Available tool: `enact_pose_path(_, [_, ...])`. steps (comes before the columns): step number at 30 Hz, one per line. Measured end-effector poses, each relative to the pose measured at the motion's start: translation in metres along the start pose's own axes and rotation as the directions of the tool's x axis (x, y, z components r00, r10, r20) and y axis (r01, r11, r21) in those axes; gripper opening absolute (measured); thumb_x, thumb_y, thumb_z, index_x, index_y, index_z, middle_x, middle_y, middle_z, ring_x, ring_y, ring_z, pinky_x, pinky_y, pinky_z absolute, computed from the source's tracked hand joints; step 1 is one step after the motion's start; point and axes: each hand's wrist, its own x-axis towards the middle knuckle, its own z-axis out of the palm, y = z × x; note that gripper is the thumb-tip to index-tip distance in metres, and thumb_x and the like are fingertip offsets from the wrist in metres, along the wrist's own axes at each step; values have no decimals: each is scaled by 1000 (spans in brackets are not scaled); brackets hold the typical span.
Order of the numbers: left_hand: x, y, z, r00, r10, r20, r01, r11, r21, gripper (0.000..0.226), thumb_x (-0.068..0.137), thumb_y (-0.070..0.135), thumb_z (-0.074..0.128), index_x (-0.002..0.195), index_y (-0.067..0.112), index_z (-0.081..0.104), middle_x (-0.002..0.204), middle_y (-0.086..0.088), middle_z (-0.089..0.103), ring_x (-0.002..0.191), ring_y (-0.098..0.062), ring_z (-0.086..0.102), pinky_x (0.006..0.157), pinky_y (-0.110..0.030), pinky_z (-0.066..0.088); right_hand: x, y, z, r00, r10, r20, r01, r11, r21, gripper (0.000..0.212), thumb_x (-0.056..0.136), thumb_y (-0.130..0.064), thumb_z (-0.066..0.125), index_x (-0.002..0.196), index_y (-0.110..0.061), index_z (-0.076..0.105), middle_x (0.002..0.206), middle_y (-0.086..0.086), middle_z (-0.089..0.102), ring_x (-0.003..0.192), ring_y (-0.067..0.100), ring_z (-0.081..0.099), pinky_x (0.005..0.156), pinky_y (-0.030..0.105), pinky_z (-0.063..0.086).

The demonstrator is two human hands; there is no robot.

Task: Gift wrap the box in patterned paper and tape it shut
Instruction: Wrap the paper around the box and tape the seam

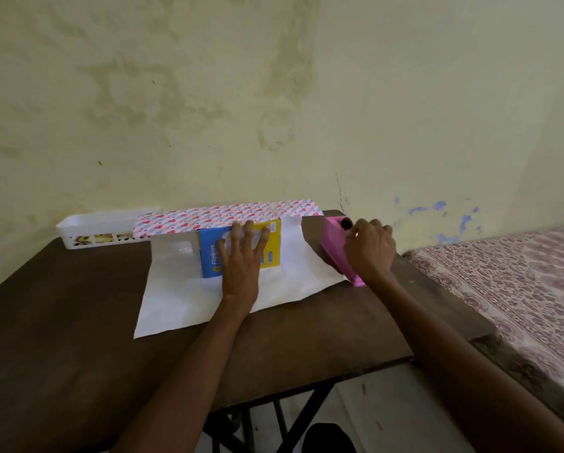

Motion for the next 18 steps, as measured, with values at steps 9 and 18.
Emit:
enact_pose_path(9, [-3,0,-3,994,-1,108,-4,999,44,99,76,26,77,152,28,14,159,-12,9,145,-39,11,111,-57,23,27,43,-24,669,354,654,-694,612,379,32,100,-34,50,105,-3,58,107,13,61,95,25,59,89,36,54])
enact_pose_path(18, [-2,1,-6,993,-5,114,-8,994,111,107,70,41,80,152,29,12,159,-11,8,145,-36,12,111,-53,26,44,52,-54,345,251,904,-920,279,274,34,83,-5,75,112,-6,56,108,21,59,91,34,65,78,53,59])
